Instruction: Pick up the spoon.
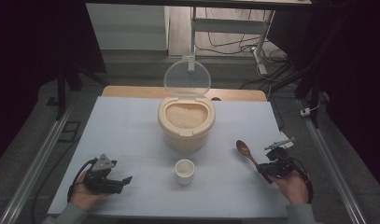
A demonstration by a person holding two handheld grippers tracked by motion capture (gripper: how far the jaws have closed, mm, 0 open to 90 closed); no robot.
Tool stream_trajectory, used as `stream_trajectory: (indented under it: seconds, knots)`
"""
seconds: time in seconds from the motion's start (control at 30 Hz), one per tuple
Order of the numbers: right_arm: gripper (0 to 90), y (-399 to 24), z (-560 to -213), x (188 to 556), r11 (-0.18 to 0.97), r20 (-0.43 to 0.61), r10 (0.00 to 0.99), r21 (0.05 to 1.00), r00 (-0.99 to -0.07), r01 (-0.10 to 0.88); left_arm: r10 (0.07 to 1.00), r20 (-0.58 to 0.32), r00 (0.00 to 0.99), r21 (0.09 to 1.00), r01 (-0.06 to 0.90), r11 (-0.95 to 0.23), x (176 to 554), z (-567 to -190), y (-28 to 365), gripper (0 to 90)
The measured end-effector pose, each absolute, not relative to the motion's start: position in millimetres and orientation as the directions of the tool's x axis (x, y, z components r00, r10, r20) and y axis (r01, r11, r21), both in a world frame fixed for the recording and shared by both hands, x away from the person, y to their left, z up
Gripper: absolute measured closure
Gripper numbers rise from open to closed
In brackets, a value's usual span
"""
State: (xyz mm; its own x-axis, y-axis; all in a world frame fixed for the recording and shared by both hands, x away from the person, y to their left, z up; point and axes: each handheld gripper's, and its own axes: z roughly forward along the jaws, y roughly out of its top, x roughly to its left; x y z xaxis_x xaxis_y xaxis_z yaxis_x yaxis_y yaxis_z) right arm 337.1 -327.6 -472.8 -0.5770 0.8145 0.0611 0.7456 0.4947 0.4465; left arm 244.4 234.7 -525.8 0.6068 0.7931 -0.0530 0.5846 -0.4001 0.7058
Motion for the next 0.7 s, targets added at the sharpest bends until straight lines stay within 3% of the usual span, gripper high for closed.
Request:
stream_trajectory:
  seconds: [0.7]
  knots:
    - [79.9, -305, -424, 315, 0.506, 0.138, 0.656, 0.649, -0.742, 0.568, 0.792, -0.053, 0.609, 0.703, 0.586, -0.403, 245, -526, 235, 12.7]
